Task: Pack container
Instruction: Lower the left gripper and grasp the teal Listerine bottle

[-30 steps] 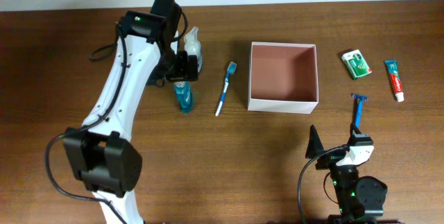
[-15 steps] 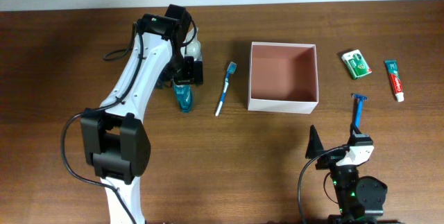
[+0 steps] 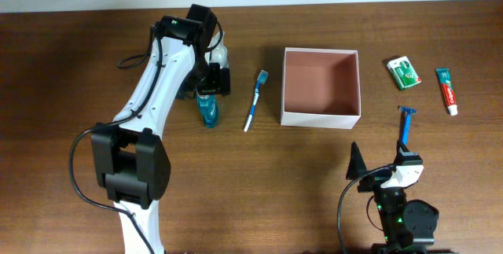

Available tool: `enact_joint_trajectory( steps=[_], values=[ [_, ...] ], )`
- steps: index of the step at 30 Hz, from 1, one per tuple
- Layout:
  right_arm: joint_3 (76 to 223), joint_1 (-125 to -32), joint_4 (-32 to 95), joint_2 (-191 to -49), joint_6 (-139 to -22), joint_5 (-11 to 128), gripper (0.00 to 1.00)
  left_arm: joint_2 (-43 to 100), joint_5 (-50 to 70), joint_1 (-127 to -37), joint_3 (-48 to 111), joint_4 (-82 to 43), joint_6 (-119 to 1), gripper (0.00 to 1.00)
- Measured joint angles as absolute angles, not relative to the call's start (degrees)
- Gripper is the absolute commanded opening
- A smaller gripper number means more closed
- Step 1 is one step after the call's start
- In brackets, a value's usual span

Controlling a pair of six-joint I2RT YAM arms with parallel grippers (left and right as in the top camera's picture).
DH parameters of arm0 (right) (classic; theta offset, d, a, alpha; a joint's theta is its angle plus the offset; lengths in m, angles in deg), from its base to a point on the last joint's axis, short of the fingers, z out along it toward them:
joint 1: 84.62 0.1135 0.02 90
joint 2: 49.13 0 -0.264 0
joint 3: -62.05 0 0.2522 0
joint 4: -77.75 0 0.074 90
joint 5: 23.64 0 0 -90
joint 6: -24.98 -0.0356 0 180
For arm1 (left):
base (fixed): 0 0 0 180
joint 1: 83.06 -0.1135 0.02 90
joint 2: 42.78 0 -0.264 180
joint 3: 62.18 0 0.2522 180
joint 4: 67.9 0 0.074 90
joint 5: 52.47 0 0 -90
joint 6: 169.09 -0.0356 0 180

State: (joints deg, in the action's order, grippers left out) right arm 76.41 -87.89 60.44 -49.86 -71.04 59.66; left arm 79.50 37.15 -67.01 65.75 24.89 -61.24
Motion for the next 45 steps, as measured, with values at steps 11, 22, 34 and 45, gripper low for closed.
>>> enact_joint_trajectory(
  steps=[11,22,34,45],
  values=[
    [76.39,-87.89,60.44,-49.86,-71.02,59.68,0.99,79.50,37.19,-67.01,65.75,25.35,-60.76,0.58],
    [76.39,-87.89,60.44,-49.86,-71.02,59.66,0.99,79.52,37.15,-67.01,65.75,26.40,-60.65,0.50],
    [76.39,-87.89,60.44,-49.86,-71.02,59.66,0.99,79.54,37.17,-67.01,65.75,26.44,-60.56,0.61],
    [76.39,-87.89,60.44,-49.86,-71.02,59.66,0.99,82.12,36.03,-66.99,65.84,26.31,-60.63,0.51]
  ],
)
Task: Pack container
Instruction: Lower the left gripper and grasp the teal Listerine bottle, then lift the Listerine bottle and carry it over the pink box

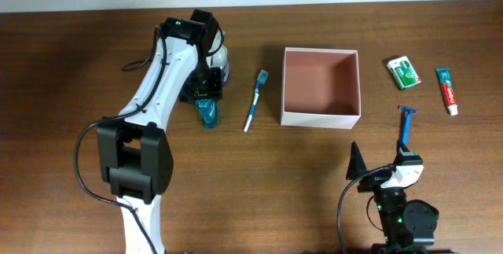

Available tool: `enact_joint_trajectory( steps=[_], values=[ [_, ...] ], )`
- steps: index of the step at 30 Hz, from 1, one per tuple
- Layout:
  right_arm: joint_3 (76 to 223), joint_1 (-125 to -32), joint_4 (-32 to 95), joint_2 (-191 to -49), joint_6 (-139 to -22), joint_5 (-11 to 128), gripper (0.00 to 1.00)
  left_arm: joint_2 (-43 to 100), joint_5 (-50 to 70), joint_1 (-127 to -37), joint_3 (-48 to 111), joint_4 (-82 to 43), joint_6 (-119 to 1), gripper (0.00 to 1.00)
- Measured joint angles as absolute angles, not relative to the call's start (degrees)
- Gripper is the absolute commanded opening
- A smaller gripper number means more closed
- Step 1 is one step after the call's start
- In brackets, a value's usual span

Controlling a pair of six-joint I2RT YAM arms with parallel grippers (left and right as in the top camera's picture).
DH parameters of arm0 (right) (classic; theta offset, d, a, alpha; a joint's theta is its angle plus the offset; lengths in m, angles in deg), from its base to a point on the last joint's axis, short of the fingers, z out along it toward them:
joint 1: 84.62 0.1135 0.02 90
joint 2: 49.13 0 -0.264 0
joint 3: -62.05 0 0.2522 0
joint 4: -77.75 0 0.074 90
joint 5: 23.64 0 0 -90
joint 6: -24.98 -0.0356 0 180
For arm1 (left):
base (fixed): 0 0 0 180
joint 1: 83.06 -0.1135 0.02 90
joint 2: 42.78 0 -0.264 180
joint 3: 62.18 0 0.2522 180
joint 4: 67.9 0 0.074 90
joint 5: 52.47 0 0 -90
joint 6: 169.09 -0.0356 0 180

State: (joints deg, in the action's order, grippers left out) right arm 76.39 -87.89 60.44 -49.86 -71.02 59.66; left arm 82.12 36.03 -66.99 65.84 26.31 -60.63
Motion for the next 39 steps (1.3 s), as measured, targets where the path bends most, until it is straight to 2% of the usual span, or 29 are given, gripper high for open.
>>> enact_joint_trajectory(
  steps=[6,9,12,15,20,21,27,30,35,39],
  values=[
    [76.41,-87.89,60.44,-49.86,-71.00,59.66,0.99,82.12,35.57,-66.94,65.84,26.03,-60.65,0.44],
    [76.39,-87.89,60.44,-49.86,-71.02,59.66,0.99,82.12,35.60,-66.94,65.84,25.98,-60.65,0.36],
    [76.39,-87.89,60.44,-49.86,-71.02,59.66,0.99,82.12,35.60,-66.94,65.84,25.94,-60.74,0.34],
    [76.39,-87.89,60.44,-49.86,-71.04,59.66,0.99,82.12,35.60,-66.94,65.84,25.92,-60.67,0.26],
    [76.39,-87.89,60.44,-49.86,-71.02,59.66,0.99,82.14,35.60,-66.94,66.02,26.09,-60.67,0.22],
    [76.39,-87.89,60.44,-49.86,-71.02,59.66,0.99,82.27,35.60,-66.94,66.28,26.38,-60.67,0.19],
    [76.39,-87.89,60.44,-49.86,-70.98,59.66,0.99,83.83,35.60,-66.94,74.72,32.41,-60.65,0.17],
    [76.39,-87.89,60.42,-49.86,-71.02,59.66,0.99,83.89,35.20,-66.94,81.67,35.62,-60.65,0.09],
    [76.39,-87.89,60.44,-49.81,-71.00,59.66,0.99,83.87,32.25,-66.35,93.64,39.23,-60.65,0.09],
    [76.39,-87.89,60.42,-49.81,-71.00,59.66,0.99,83.87,29.80,-63.23,99.98,39.03,-60.63,0.14]
  ],
)
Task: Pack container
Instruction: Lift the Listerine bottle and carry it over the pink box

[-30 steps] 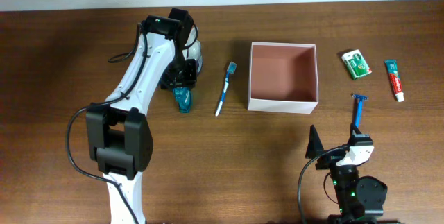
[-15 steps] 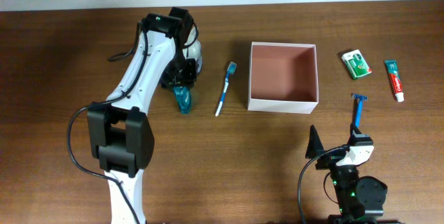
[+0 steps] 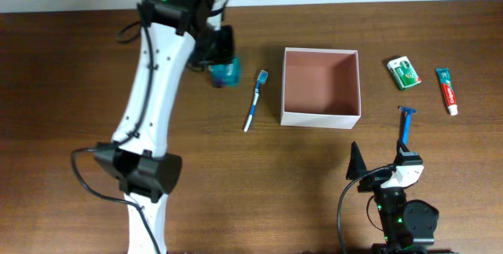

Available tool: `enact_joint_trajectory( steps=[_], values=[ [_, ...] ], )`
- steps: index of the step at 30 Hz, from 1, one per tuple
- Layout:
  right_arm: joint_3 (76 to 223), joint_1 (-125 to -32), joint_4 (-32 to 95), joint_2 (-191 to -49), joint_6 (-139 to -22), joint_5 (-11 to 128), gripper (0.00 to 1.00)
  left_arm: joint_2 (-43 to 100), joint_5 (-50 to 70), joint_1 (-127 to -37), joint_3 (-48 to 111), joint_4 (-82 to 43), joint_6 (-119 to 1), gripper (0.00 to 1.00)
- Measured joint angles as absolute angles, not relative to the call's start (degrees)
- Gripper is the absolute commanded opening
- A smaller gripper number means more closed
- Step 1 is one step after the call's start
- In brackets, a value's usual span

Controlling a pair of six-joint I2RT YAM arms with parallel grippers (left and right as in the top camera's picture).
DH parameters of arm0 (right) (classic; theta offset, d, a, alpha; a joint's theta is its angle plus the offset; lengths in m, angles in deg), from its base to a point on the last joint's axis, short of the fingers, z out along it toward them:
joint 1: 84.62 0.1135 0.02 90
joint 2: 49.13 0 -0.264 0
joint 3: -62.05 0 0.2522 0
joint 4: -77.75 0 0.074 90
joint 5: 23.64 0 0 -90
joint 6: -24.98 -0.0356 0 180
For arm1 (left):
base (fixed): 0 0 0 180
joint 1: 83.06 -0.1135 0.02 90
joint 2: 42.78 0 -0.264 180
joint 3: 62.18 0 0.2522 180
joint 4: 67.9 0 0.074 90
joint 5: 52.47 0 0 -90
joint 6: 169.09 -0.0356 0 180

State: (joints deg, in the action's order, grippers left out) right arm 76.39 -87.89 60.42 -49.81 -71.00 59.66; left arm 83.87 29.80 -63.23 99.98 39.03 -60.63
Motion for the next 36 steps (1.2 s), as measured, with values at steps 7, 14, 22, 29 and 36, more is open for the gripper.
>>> enact_joint_trajectory(
  steps=[7,14,22,29,36],
  values=[
    [76.39,-87.89,60.42,-49.81,-71.02,59.66,0.99,83.89,27.77,-53.83,102.10,29.92,-58.64,0.14],
    [76.39,-87.89,60.42,-49.81,-71.02,59.66,0.99,83.89,29.45,-47.84,102.12,18.20,-57.59,0.15],
    [76.39,-87.89,60.42,-49.81,-71.04,59.66,0.99,87.34,32.86,-44.49,102.23,12.56,-57.31,0.14],
    [76.39,-87.89,60.42,-49.81,-71.02,59.66,0.99,94.54,34.17,-44.23,102.21,12.50,-57.13,0.15],
    [76.39,-87.89,60.44,-49.81,-71.02,59.66,0.99,95.89,36.71,-44.23,102.21,13.50,-56.74,0.14]
  ],
)
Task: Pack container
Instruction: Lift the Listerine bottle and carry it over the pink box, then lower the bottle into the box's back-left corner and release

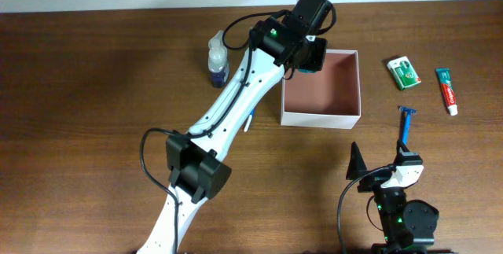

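Note:
The white box with a pinkish-brown inside stands open at mid-table. My left gripper hangs over the box's back left corner, shut on a small teal bottle. Whether the bottle touches the box floor does not show. A clear bottle with a white cap stands upright left of the box. The blue and white toothbrush is mostly hidden under my left arm. My right gripper rests near the front edge, open and holding nothing.
Right of the box lie a blue razor, a green packet and a toothpaste tube. My left arm stretches diagonally from the front across the table's middle to the box.
My left gripper, with the teal bottle in it, has moved right from above the spot left of the toothbrush to over the box. The clear bottle is now uncovered. The right arm is unchanged.
My left gripper was down at the teal bottle beside the clear bottle. Then it stood closed around it on the table. Then it held the bottle raised, left of the toothbrush. Now the bottle is over the box's back left corner.

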Available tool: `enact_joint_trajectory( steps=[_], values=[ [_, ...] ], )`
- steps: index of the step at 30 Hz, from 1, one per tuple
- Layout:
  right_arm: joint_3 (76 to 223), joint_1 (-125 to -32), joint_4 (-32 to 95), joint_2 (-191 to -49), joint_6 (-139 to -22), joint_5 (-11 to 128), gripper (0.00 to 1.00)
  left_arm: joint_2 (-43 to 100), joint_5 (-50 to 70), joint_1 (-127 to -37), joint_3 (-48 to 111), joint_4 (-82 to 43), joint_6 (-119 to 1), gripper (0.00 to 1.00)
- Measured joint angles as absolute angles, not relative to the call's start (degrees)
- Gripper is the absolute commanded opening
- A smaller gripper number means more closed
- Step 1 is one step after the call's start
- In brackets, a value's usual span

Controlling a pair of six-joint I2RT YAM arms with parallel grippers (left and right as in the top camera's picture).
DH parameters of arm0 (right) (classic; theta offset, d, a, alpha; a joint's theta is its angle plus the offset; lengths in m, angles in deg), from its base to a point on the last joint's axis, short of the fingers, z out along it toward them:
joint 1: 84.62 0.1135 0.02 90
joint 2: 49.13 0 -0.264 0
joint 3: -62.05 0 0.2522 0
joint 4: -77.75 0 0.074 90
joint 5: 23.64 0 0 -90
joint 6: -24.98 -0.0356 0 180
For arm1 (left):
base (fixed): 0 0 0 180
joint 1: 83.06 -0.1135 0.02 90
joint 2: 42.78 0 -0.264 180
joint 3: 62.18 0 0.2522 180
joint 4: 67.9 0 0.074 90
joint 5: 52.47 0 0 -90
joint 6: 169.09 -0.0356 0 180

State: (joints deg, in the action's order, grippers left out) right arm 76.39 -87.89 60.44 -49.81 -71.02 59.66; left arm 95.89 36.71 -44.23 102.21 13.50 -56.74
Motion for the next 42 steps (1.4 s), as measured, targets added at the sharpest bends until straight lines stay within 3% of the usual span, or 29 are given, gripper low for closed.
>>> enact_joint_trajectory(
  steps=[23,26,39,42],
  values=[
    [76.39,-87.89,60.42,-49.81,-71.02,59.66,0.99,101.49,38.63,-44.23,102.21,15.73,-55.67,0.16],
    [76.39,-87.89,60.42,-49.81,-71.02,59.66,0.99,101.49,39.25,-44.32,102.21,15.75,-55.67,0.22],
    [76.39,-87.89,60.42,-49.81,-71.04,59.66,0.99,101.49,39.95,-44.89,102.21,15.73,-55.65,0.24],
    [76.39,-87.89,60.42,-49.81,-71.02,59.66,0.99,101.49,39.92,-44.89,102.21,15.73,-55.65,0.29]
  ],
)
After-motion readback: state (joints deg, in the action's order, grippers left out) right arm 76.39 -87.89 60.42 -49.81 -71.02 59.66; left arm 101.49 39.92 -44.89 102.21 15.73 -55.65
